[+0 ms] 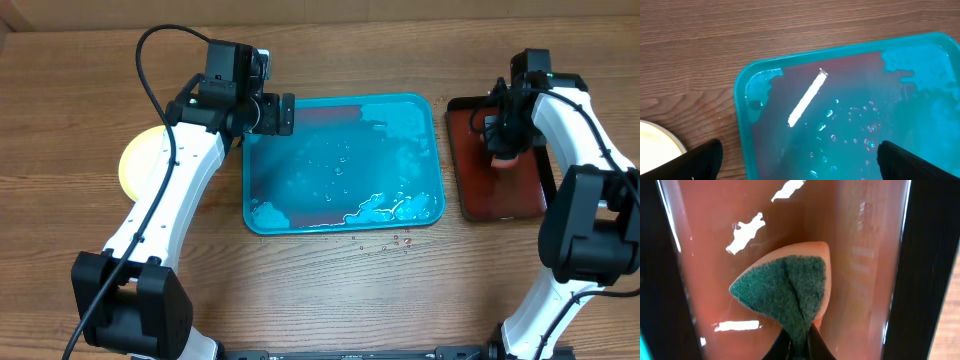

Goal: Clean dirty plates on tray and stack at the side

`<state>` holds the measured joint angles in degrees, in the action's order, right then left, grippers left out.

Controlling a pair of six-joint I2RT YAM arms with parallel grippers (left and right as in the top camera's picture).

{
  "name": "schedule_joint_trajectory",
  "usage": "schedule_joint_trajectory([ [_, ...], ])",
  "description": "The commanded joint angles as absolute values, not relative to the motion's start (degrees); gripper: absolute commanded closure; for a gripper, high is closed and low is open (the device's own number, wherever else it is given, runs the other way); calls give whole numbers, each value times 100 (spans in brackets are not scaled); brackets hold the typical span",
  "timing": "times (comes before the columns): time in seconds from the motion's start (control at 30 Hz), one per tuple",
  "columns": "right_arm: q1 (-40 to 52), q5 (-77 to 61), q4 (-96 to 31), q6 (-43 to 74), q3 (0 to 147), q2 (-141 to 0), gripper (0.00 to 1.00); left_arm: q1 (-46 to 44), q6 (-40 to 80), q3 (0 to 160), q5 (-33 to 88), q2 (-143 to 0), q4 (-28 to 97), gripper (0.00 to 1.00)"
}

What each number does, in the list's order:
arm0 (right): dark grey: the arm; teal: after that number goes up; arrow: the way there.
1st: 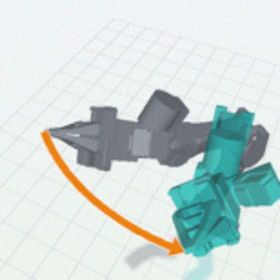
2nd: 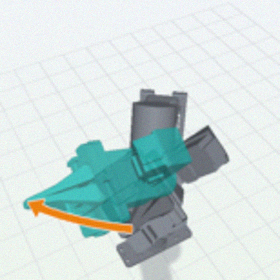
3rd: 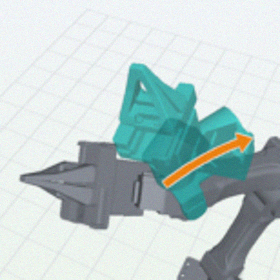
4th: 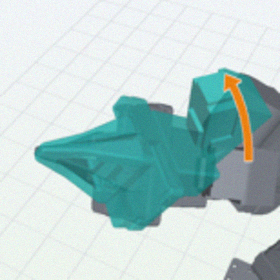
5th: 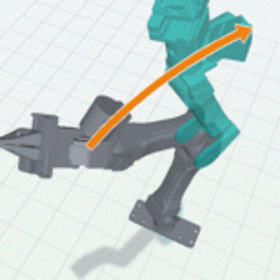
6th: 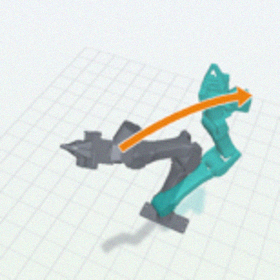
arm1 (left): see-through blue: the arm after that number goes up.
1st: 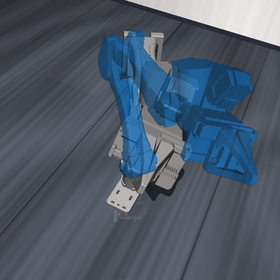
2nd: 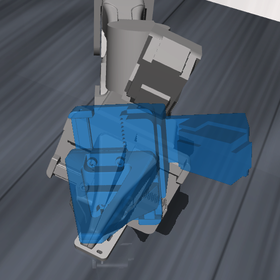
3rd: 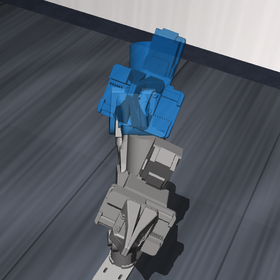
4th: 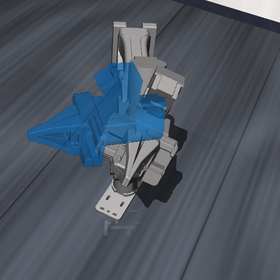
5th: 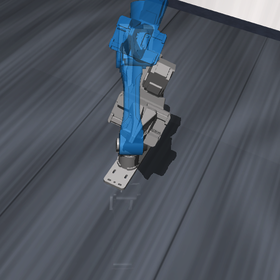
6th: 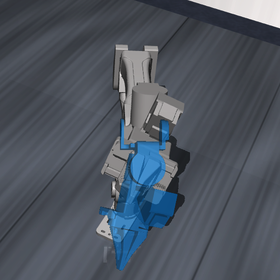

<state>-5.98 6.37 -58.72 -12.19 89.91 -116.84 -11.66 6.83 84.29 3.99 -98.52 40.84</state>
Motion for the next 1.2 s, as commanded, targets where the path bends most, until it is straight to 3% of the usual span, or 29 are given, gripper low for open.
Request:
schedule_joint_trajectory([
  [0.0,-620,701,-5671,-1664,8995,-11810,95,-1170,578,8490,296,-9911,4064,0],
  [0.07,-620,694,-5621,-1675,8995,-11872,88,-1170,578,8490,296,-9911,4064,0],
  [0.13,-620,674,-5634,-1651,8995,-11885,70,-1170,576,8490,298,-9911,4066,0],
  [0.2,-620,657,-5686,-1651,8995,-11885,44,-1173,576,8490,298,-9911,4064,0],
  [0.3,-620,655,-5846,-1651,9000,-11883,29,-1170,578,8490,296,-9911,4062,0],
  [0.6,-607,242,-6490,-1651,9421,-10997,21,-1164,589,8490,303,-9911,4060,0],
  [0.73,-607,-161,-6646,-1627,9588,-10055,0,-1166,639,8490,296,-9911,4064,0],
  [1.17,-609,-314,-7299,-681,9649,-6617,0,-1166,639,8490,296,-9911,4064,0],
])
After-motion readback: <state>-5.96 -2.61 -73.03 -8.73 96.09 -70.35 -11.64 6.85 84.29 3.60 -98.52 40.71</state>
